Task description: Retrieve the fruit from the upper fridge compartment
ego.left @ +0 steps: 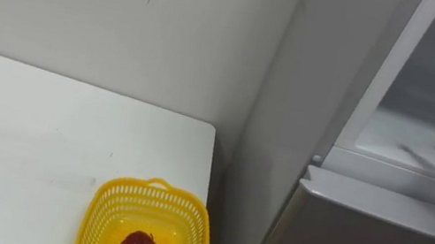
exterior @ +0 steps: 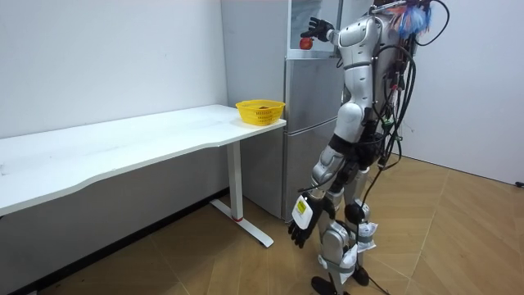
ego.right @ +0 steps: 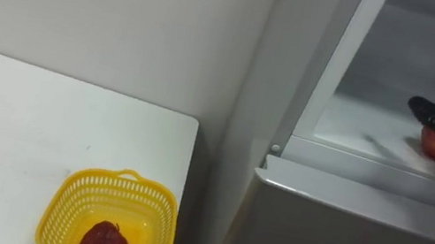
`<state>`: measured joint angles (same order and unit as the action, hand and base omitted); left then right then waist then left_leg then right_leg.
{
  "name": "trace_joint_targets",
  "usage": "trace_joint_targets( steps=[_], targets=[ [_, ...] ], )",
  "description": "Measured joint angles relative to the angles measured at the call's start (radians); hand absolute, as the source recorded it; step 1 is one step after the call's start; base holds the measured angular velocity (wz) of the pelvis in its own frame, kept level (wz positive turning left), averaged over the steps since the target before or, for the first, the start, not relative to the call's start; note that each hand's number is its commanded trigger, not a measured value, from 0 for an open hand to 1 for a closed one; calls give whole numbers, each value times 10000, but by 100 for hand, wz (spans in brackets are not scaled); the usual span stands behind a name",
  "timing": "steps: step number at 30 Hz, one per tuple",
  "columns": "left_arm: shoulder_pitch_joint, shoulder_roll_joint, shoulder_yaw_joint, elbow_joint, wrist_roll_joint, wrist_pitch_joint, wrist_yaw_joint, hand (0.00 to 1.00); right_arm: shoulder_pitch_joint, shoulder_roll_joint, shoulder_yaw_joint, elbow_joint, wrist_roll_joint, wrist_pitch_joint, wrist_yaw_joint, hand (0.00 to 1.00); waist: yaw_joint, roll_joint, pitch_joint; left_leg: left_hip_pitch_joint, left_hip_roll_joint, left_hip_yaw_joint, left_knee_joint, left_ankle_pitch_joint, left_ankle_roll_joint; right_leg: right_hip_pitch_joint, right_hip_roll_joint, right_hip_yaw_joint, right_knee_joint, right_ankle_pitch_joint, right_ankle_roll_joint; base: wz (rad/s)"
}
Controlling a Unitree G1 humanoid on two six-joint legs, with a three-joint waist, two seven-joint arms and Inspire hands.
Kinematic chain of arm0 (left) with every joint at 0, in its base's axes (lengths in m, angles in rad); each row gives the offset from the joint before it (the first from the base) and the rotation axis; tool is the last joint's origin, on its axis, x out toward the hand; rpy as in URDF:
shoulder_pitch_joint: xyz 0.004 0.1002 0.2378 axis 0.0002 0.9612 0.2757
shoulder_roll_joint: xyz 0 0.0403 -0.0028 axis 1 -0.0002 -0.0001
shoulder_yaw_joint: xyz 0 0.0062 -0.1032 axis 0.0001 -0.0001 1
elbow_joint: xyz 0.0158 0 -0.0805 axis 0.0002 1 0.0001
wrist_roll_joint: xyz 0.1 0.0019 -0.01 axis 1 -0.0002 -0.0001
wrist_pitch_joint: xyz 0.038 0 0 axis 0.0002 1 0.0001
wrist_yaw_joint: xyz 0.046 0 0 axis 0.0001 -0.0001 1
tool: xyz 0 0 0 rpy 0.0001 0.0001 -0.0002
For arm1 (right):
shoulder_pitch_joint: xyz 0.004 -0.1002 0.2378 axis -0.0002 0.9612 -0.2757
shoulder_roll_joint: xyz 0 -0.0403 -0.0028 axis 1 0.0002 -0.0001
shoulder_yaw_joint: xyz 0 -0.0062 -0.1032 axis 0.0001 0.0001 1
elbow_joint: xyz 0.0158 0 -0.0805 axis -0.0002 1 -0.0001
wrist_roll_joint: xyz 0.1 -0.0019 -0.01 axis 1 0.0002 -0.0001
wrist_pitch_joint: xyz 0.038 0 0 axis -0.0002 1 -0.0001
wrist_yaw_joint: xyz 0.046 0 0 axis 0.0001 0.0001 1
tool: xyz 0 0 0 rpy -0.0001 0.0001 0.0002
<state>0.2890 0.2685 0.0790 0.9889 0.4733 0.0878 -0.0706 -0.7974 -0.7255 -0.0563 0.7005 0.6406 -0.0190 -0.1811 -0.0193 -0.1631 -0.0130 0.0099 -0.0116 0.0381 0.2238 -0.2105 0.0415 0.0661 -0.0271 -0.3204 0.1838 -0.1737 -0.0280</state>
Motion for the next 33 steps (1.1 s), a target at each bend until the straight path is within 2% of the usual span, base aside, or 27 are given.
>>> trace_joint_targets(
  steps=[6, 17, 22, 33],
  targets=[
    [35, 1, 4, 2, 1, 137, -91, 0, -85, -106, 7, 147, -2, 3, 330, 0, 16, 34, 5, 2, -1, 0, -11, 0, 0, 9, -12, -72, 16, 0, 0, 0],
    [34, 3, 1, 37, 0, 139, -87, 0, -84, -120, 27, 732, -233, 4, 308, 0, 36, 73, 32, 6, -5, -14, 25, 3, 1, 22, -21, -76, 38, 1, -1, 0],
    [-67, 8, -25, -108, -3, 137, -84, 0, -82, -135, 426, 940, -578, 4, 320, 0, 23, 70, 40, -47, -10, -57, 53, 4, 1, 1, -24, -98, 24, 1, -2, 2],
    [-140, 157, -41, -184, -28, 139, -55, 0, -83, -140, 716, 1967, -1025, -16, 347, 0, 55, 127, 53, -258, -11, -130, 79, 13, -2, -181, -14, -134, 18, 3, -6, 1]
  ],
)
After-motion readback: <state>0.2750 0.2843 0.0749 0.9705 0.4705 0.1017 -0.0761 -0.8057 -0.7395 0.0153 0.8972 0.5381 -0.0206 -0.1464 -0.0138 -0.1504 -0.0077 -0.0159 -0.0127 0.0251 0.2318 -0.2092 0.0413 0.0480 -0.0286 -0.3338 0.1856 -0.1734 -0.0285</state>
